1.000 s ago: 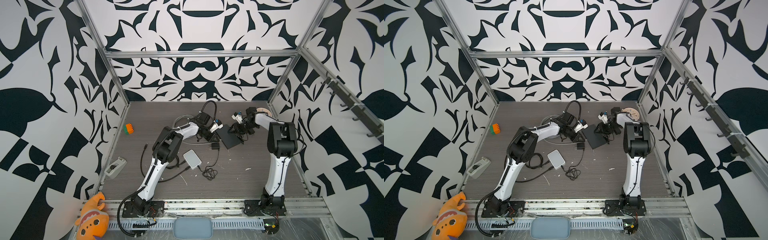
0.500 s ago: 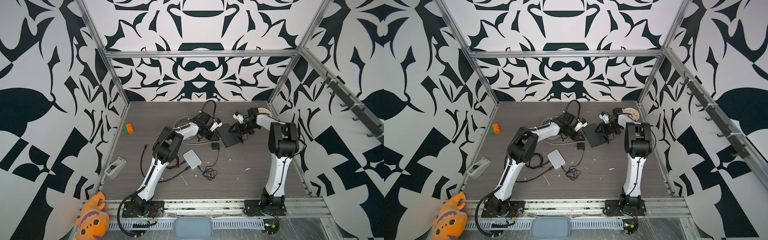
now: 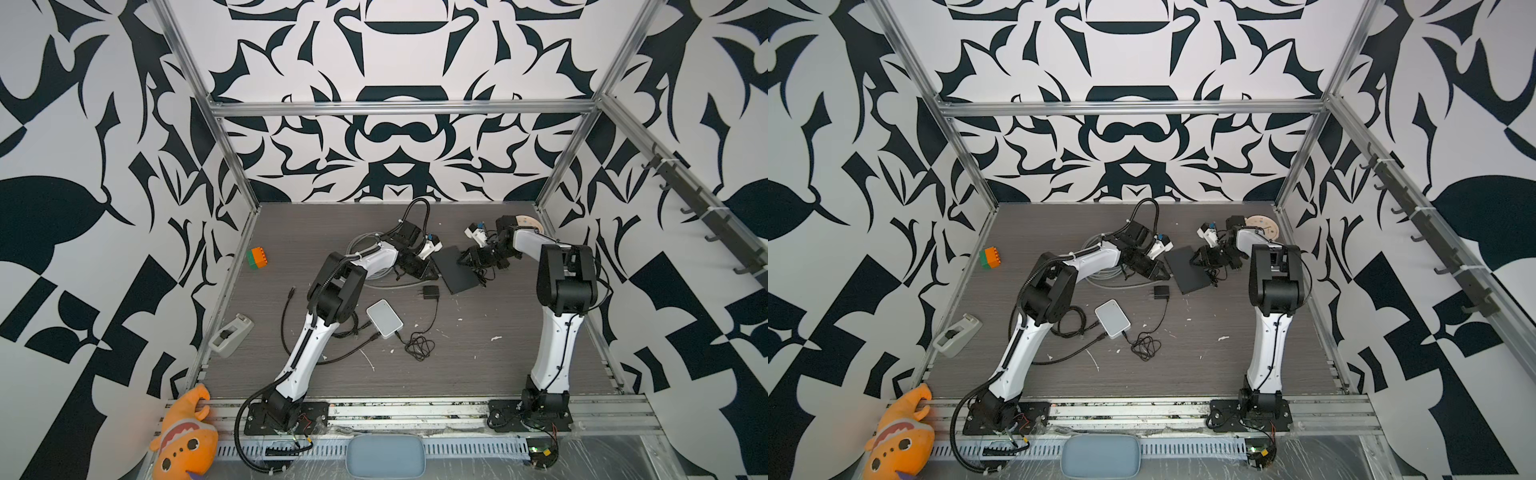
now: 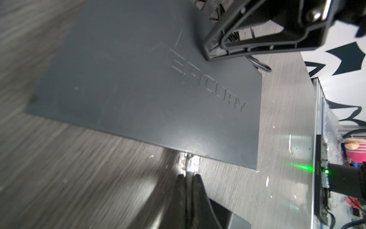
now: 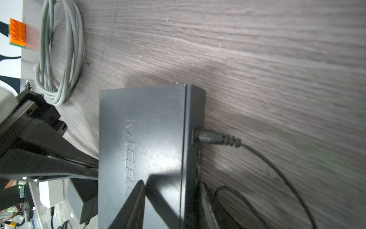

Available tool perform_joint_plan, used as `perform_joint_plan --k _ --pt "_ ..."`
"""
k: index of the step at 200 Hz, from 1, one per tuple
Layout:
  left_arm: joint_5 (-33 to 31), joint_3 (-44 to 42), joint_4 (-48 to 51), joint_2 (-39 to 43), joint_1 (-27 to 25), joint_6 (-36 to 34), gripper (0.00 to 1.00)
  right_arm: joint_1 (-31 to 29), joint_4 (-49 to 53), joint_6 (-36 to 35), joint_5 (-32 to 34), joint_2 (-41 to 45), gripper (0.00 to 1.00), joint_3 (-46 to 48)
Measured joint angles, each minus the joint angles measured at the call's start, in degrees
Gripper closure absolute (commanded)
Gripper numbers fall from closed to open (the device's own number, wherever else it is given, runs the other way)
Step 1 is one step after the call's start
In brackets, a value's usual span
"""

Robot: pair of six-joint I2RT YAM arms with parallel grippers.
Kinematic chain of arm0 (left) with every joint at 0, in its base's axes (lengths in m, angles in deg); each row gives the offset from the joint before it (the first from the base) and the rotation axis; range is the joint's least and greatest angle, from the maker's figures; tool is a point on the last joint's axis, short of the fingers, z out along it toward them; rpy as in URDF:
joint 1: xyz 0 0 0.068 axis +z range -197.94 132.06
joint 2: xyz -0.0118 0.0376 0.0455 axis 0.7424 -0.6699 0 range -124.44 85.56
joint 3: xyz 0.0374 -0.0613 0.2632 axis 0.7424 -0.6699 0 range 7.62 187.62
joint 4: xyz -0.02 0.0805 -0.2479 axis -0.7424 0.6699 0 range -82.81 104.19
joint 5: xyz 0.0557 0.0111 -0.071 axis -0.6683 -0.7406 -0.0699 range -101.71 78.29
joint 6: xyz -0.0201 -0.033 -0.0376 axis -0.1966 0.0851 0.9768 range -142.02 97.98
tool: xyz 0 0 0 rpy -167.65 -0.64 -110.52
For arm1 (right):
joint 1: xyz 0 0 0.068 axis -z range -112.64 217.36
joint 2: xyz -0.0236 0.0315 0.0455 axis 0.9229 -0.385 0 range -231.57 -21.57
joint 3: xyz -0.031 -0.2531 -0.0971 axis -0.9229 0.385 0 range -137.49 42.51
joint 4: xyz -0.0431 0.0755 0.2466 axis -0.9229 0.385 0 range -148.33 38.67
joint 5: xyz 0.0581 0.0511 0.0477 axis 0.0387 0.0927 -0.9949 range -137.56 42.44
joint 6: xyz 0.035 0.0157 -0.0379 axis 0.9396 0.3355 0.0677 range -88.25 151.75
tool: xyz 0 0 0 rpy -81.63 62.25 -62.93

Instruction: Insert the plug into the switch port

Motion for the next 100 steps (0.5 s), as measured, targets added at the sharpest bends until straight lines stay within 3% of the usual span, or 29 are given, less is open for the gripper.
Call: perform_joint_plan --k 100 --pt "1.0 2.8 1.9 -1.9 0.1 3.3 1.00 0.1 0.8 -4.0 -0.5 -0.2 0.61 -0.4"
